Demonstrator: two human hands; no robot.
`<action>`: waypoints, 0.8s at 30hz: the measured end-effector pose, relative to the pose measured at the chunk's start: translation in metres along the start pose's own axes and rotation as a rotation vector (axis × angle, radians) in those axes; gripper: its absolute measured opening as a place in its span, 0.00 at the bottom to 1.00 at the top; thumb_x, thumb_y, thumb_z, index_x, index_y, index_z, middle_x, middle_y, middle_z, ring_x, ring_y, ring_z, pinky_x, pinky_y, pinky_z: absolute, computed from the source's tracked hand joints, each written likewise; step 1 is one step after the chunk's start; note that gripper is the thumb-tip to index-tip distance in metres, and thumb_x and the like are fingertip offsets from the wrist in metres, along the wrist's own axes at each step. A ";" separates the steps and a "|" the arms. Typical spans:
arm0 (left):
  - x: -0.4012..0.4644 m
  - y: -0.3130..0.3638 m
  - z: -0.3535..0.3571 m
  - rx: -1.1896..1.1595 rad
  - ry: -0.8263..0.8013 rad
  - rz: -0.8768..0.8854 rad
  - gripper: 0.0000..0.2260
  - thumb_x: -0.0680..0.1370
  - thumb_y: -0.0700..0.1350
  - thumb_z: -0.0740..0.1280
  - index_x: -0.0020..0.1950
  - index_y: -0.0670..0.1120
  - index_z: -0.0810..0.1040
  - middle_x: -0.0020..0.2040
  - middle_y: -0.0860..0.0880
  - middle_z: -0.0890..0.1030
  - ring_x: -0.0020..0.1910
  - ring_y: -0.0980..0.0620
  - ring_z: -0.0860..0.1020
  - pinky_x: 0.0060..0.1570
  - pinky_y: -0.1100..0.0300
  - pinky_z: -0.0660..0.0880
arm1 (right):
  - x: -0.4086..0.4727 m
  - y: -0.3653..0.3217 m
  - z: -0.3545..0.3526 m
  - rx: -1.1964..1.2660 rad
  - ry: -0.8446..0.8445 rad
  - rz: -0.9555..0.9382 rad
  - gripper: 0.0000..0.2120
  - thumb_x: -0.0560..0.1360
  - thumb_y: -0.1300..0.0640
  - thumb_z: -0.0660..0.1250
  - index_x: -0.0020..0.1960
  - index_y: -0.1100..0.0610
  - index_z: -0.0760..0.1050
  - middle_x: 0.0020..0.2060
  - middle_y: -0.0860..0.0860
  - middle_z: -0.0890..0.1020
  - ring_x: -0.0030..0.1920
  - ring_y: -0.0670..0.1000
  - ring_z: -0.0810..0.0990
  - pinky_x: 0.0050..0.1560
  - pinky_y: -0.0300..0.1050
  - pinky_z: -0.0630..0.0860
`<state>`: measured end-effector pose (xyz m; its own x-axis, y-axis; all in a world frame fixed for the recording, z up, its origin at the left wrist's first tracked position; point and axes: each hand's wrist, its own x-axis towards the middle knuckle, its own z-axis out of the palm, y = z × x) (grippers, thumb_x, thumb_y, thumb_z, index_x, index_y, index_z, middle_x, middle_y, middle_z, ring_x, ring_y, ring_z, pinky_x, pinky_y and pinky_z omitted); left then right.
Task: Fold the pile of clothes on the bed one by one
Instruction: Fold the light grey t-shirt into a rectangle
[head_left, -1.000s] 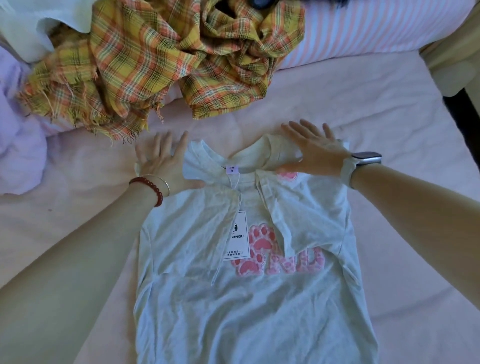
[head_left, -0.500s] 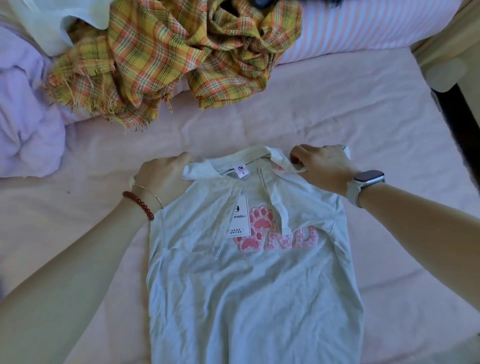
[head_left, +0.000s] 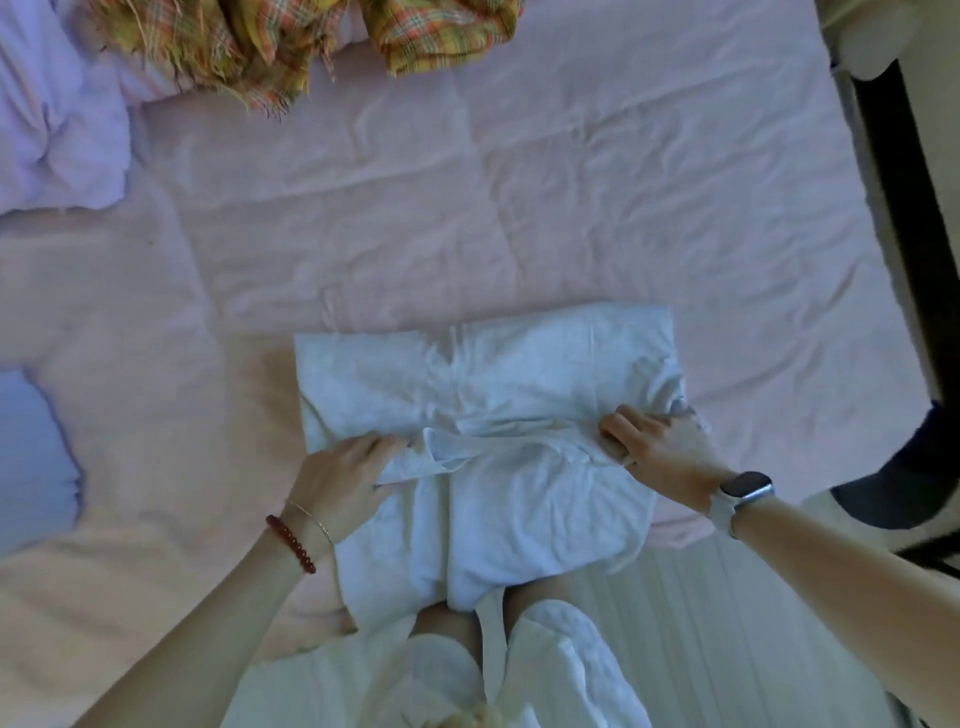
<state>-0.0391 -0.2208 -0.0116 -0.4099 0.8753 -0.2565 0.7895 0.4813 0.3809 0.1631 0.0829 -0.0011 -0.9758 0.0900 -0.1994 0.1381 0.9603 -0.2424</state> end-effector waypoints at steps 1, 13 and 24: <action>-0.004 0.001 0.005 0.048 -0.132 0.015 0.29 0.65 0.51 0.76 0.63 0.54 0.67 0.51 0.51 0.79 0.46 0.50 0.80 0.35 0.59 0.75 | -0.008 -0.004 0.005 0.034 -0.161 0.009 0.18 0.68 0.59 0.70 0.53 0.52 0.67 0.40 0.52 0.79 0.35 0.55 0.81 0.30 0.43 0.70; 0.039 -0.005 -0.015 -0.086 0.362 -0.448 0.14 0.73 0.49 0.66 0.53 0.40 0.77 0.51 0.39 0.77 0.50 0.40 0.75 0.46 0.49 0.72 | 0.024 -0.006 0.003 0.129 0.218 0.334 0.13 0.73 0.57 0.57 0.49 0.61 0.78 0.43 0.59 0.79 0.43 0.63 0.79 0.39 0.53 0.76; -0.008 -0.002 0.023 -1.119 0.146 -1.064 0.08 0.76 0.45 0.67 0.51 0.42 0.75 0.44 0.46 0.77 0.43 0.46 0.74 0.41 0.55 0.73 | -0.011 -0.013 0.020 0.840 0.100 1.175 0.11 0.76 0.58 0.62 0.37 0.60 0.67 0.29 0.52 0.68 0.31 0.52 0.65 0.29 0.41 0.62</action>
<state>-0.0269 -0.2297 -0.0303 -0.6325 0.0837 -0.7701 -0.5897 0.5926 0.5487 0.1757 0.0639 -0.0143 -0.2335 0.7540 -0.6140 0.8753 -0.1120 -0.4705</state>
